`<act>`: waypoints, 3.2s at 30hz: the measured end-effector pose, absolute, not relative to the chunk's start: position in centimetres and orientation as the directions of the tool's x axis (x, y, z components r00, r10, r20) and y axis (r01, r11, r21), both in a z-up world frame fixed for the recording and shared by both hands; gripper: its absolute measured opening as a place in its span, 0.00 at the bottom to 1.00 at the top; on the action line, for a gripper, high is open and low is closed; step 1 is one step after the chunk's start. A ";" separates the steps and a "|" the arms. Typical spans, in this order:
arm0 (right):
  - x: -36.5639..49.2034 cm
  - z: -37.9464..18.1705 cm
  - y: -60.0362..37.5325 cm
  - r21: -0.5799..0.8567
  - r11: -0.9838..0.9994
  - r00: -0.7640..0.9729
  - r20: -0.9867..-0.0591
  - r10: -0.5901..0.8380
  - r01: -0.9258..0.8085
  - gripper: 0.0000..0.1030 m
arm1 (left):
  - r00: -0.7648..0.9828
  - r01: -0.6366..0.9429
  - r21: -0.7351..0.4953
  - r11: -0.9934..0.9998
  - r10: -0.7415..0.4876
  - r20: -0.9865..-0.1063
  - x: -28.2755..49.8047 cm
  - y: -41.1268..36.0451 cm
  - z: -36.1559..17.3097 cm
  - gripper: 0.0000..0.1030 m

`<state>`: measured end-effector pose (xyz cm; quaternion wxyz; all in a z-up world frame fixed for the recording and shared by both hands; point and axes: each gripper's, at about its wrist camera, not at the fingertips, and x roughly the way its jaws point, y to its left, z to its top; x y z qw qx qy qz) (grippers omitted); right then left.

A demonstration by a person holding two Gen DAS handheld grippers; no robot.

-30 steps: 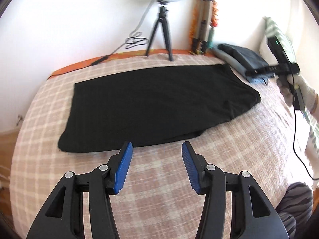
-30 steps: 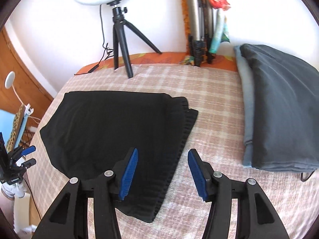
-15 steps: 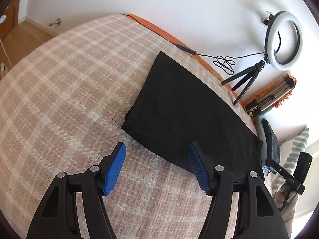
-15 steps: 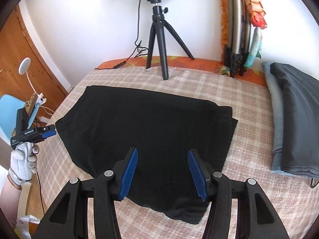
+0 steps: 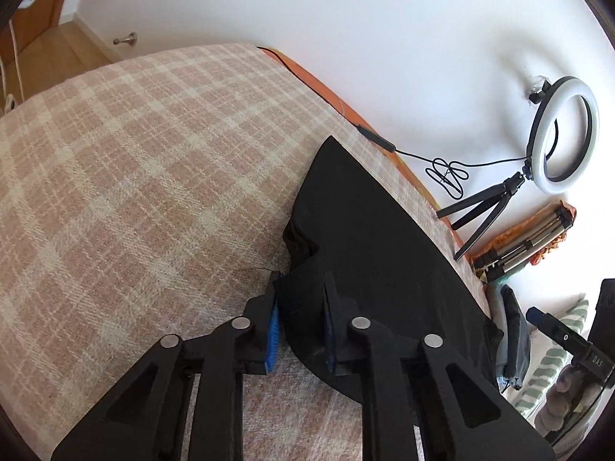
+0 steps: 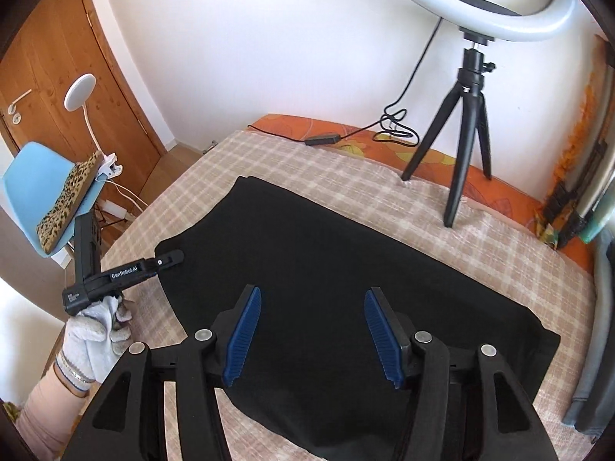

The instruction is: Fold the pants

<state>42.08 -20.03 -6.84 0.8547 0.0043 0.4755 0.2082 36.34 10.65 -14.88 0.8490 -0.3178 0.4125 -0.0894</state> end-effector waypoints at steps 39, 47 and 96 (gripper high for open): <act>56.8 -17.4 -0.1 0.099 0.907 0.244 -0.946 0.213 -0.408 0.03 | 0.729 0.131 -0.440 0.888 -0.387 -0.565 35.3 6.2 -11.9 0.06; 55.2 -13.8 -6.2 0.315 0.883 0.300 -0.855 0.423 -0.347 0.03 | 0.750 0.176 -0.389 0.904 -0.379 -0.542 34.1 4.8 -11.0 0.05; 42.4 -15.8 -43.2 0.450 0.893 0.434 -0.800 0.413 -0.020 0.10 | 0.363 0.681 -0.268 0.682 -0.632 -0.685 26.8 -28.2 -9.8 0.05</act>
